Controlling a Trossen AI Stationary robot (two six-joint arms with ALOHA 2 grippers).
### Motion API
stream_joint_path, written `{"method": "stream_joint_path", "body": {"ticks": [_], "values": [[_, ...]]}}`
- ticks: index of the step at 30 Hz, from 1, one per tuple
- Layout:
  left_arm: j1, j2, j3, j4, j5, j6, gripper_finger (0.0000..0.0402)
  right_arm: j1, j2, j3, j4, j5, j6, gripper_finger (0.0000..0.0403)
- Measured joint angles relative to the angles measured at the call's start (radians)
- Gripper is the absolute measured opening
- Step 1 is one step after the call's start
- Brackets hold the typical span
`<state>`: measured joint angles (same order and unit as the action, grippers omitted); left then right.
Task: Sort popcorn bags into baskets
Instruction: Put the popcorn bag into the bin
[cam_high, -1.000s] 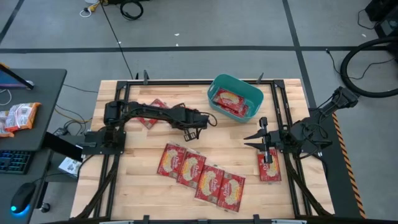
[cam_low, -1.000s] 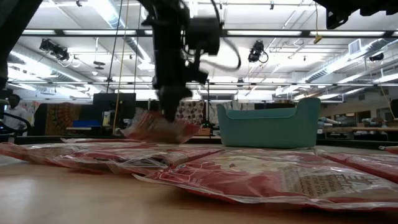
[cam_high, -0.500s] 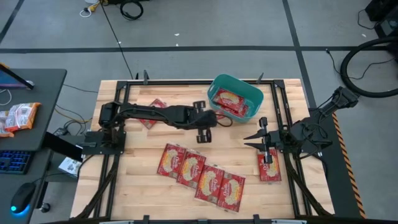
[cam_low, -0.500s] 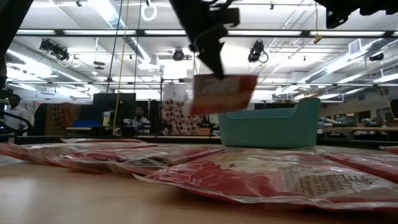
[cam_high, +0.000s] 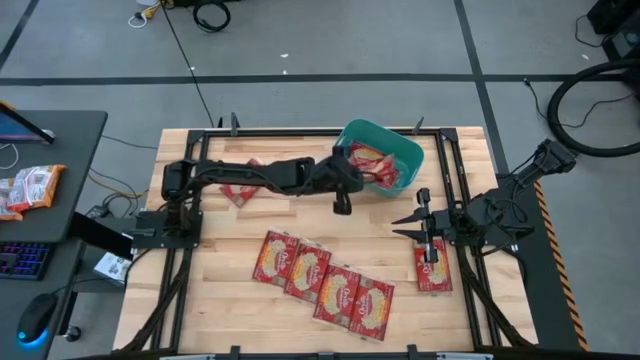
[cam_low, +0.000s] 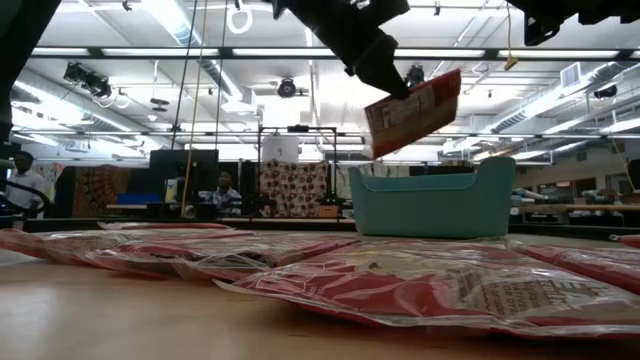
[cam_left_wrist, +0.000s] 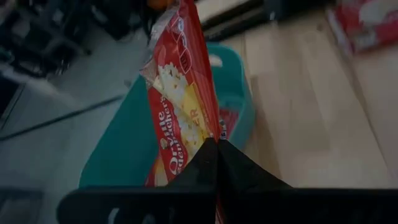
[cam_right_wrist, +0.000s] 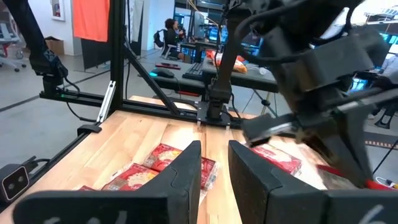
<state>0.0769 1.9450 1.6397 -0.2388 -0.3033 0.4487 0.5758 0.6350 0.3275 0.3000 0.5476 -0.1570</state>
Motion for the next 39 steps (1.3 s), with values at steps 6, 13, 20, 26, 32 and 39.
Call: {"method": "stream_joint_path", "body": {"ticks": [6, 13, 20, 26, 32, 39], "values": [[0.058, 0.001, -0.093, 0.228, 0.048, 0.091, 0.0001, 0.000, 0.000, 0.000, 0.001, 0.000, -0.004, 0.0086], [0.089, 0.067, -0.148, 0.506, 0.072, 0.143, 0.0000, 0.000, 0.000, 0.000, 0.006, 0.000, -0.026, 0.0086], [0.096, 0.187, -0.131, 0.622, -0.004, 0.241, 0.0001, 0.000, 0.000, 0.000, 0.006, 0.001, -0.031, 0.0086], [0.107, 0.249, 0.033, 0.351, -0.048, 0.244, 0.0001, 0.000, 0.000, 0.000, 0.021, 0.001, -0.056, 0.0086], [0.131, 0.325, 0.166, 0.216, -0.053, 0.357, 0.0002, 0.000, 0.000, 0.000, 0.019, 0.000, -0.056, 0.0086], [0.134, 0.332, 0.170, 0.195, -0.067, 0.453, 0.0022, 0.000, 0.000, 0.000, 0.006, -0.007, -0.056, 0.0086]]}}
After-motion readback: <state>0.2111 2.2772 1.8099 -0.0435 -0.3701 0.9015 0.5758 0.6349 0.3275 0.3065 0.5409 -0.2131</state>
